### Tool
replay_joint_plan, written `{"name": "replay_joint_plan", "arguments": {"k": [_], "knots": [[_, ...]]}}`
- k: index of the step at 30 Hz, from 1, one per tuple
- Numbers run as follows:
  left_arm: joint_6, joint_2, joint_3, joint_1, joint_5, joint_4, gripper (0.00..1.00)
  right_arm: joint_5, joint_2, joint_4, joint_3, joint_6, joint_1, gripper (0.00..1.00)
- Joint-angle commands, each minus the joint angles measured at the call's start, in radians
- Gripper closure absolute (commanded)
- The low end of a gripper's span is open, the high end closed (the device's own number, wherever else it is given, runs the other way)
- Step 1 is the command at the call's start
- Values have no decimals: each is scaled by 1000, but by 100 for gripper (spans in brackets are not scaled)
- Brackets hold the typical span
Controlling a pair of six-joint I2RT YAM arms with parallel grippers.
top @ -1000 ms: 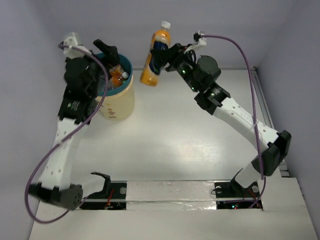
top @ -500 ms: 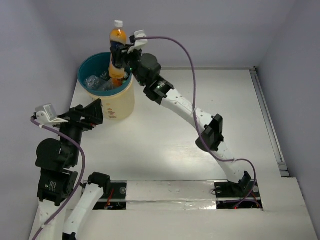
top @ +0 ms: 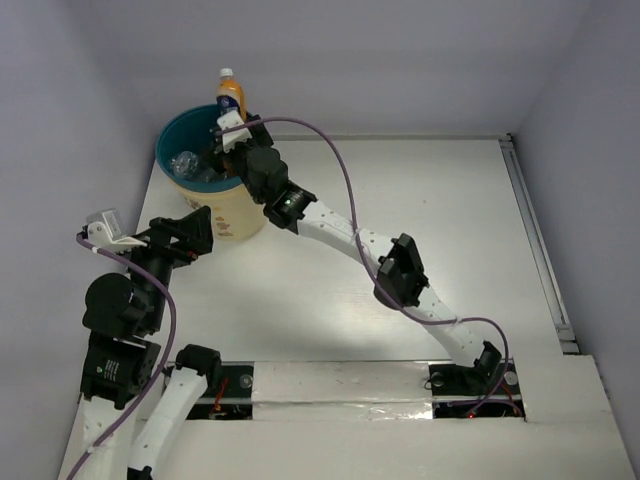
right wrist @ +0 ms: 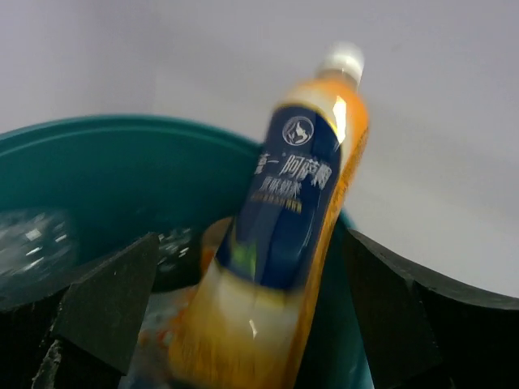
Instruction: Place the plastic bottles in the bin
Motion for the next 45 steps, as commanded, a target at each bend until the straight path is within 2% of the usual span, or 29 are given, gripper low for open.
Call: {"name": "replay_joint_plan", "arguments": {"k": [1, 7, 11, 13, 14, 15, 16, 17, 18, 19, 20, 21, 22, 23, 24, 25, 27, 28, 30, 31, 32, 33, 36, 40, 45], "knots": [[-15, -4, 11, 4, 4, 28, 3, -35, -166, 94, -68, 33, 20, 0], [-28, -7, 48, 4, -19, -1, 3, -119, -428, 117, -236, 213, 38, 0], [-42, -17, 63, 4, -35, -24, 3, -144, -629, 166, -451, 308, 38, 0], [-51, -28, 50, 4, -32, -25, 2, -129, -768, 238, -658, 351, 38, 1], [-54, -31, 42, 4, -29, -27, 2, -118, -818, 260, -730, 368, 38, 8], [-58, -31, 33, 4, -26, -28, 1, -110, -869, 304, -878, 378, 38, 15], [-67, -33, 17, 4, -15, -30, 1, -103, -974, 335, -954, 435, 38, 49], [-70, -34, 10, 4, -6, -30, 1, -107, -1031, 344, -1030, 460, 38, 72], [-74, -37, 1, 4, 3, -25, 1, -107, -1091, 347, -1175, 489, 38, 92], [-79, -39, -9, 4, 22, -22, 1, -113, -1154, 346, -1253, 551, 38, 100], [-82, -50, -29, 4, 34, -15, 1, -135, -1218, 358, -1331, 579, 38, 100], [-85, -54, -39, 4, 45, -12, 1, -139, -1355, 369, -1411, 607, 38, 100], [-85, -60, -50, 4, 62, -10, 1, -142, -1427, 375, -1566, 660, 38, 100], [-85, -65, -64, 4, 65, -10, 1, -121, -1499, 375, -1639, 681, 38, 100], [-85, -76, -70, 4, 68, -13, 1, -107, -1644, 346, -1704, 701, 38, 100], [-85, -80, -76, 4, 74, -18, 1, -86, -1715, 317, -1809, 727, 38, 100], [-84, -91, -92, 4, 82, -22, 1, -2, -1853, 181, -1887, 763, 38, 100], [-84, -93, -96, 4, 92, -24, 1, 31, -1981, 126, -1917, 796, 38, 98], [-84, -99, -110, 4, 105, -35, 1, 123, -2099, -41, -1994, 836, 38, 83], [-82, -102, -116, 4, 122, -35, 1, 156, -2203, -94, -2013, 883, 38, 72], [-82, -108, -131, 4, 126, -38, 1, 217, -2251, -189, -2046, 908, 38, 43], [-84, -113, -141, 4, 135, -36, 1, 238, -2294, -231, -2062, 928, 38, 30], [-87, -136, -176, 4, 163, -36, 1, 304, -2429, -387, -2100, 995, 38, 7], [-91, -168, -220, 4, 215, -35, 1, 299, -2500, -452, -2120, 1034, 38, 5], [-111, -173, -256, 4, 197, -35, 1, 267, -2455, -441, -2103, 1023, 38, 5]]}}
